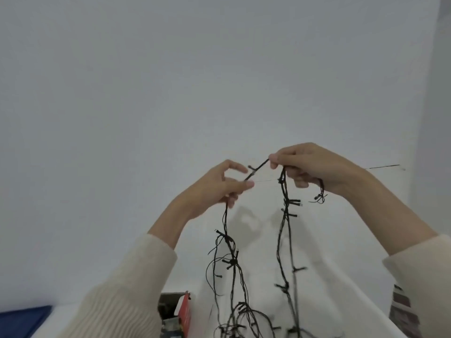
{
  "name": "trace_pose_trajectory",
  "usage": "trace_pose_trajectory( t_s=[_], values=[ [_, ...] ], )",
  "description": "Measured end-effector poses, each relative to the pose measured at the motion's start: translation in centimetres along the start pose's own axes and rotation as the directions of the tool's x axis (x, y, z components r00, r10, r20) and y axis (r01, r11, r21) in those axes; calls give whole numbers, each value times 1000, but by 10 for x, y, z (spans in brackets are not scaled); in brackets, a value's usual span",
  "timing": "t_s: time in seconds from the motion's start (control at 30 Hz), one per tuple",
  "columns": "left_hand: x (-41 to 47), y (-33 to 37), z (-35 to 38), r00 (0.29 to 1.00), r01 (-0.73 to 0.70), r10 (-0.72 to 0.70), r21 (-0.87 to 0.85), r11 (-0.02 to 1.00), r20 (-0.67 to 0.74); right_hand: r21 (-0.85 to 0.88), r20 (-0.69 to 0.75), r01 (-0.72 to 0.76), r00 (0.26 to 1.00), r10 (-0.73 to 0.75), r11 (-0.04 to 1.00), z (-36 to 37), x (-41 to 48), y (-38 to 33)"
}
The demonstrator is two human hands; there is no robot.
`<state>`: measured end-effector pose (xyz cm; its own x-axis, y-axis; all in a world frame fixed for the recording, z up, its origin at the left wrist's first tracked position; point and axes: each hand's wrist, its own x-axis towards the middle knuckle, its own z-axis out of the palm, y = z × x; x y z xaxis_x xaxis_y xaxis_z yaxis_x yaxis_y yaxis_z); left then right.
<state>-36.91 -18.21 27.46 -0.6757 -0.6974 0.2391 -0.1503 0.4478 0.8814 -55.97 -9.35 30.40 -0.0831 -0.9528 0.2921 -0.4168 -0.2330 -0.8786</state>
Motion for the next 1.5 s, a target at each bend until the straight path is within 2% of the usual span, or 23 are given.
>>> trace_pose_trajectory(
  t_s=[0.1, 0.23, 0.33, 0.43, 0.53, 0.6, 0.63, 0.7, 0.73, 0.77, 0.87, 0.93, 1.03, 1.1, 1.17, 1.23, 1.27, 1.3, 1.37, 1.4, 1.5],
  values=[
    [-11, -39, 4, 991, 77, -81, 43, 996, 107, 85, -170, 31, 985, -17, 996, -6, 2, 3],
    [-16, -62, 0, 980, 118, -137, 137, 984, 145, 145, -325, 66, 946, -16, 987, -3, 7, 10],
    [-14, -57, -10, 990, 99, -106, 81, 992, 90, 208, -418, 95, 909, 0, 973, -4, 9, 13],
    [-16, -57, -19, 989, 113, -132, 232, 966, 72, 262, -464, 116, 886, 20, 958, -10, 12, 12],
    [-17, -64, -23, 988, 151, -147, 322, 935, -36, 195, -472, 115, 882, -9, 974, -12, 14, 12],
    [-15, -64, -25, 986, 114, -85, 213, 970, -141, 9, -448, 45, 893, -36, 999, -10, 14, 12],
    [-14, -59, -26, 981, 72, -52, 106, 992, -186, -158, -425, -24, 904, -46, 987, -8, 13, 11],
    [-10, -43, -26, 968, -32, 23, -32, 999, -249, -481, -359, -142, 932, -47, 865, -3, 12, 10],
    [-7, -33, -25, 963, -70, 62, -21, 997, -261, -540, -322, -157, 946, -31, 827, 1, 12, 8],
    [-4, -22, -24, 961, -94, 97, 24, 995, -257, -533, -269, -140, 963, -10, 834, 7, 11, 4],
    [5, 3, -16, 961, -146, 189, 210, 967, -201, -316, -12, -5, 1000, 2, 949, 27, 11, -7],
    [9, 11, -13, 953, -177, 228, 245, 953, -197, -243, 20, 31, 999, -27, 969, 33, 16, -9],
    [8, 3, -16, 970, -155, 175, 125, 980, -170, -216, -115, 30, 992, -56, 976, 25, 21, -9],
    [0, -17, -17, 997, -53, 62, 193, 980, -38, -118, -265, 30, 962, -61, 993, 12, 25, -8],
    [-12, -44, -22, 994, 53, -76, 265, 963, 79, 12, -467, 57, 883, -45, 998, -6, 28, -5],
    [-23, -64, -30, 983, 139, -163, 228, 964, 89, -40, -599, 37, 799, -53, 999, -23, 30, 1],
    [-25, -68, -35, 983, 162, -174, 168, 973, 64, -152, -595, -31, 801, -67, 988, -28, 29, 6],
    [-26, -67, -38, 987, 159, -162, 94, 983, 23, -303, -540, -108, 838, -77, 947, -30, 27, 9],
    [-22, -51, -39, 995, 91, -91, -3, 996, -49, -535, -340, -145, 939, -55, 832, -20, 21, 9],
    [-18, -39, -36, 997, 45, -45, 11, 999, -55, -562, -225, -96, 974, -40, 822, -10, 17, 7],
    [-5, 5, -18, 996, -89, 91, 152, 984, -5, -375, 96, 59, 995, -24, 925, 24, 8, -5]
  ],
)
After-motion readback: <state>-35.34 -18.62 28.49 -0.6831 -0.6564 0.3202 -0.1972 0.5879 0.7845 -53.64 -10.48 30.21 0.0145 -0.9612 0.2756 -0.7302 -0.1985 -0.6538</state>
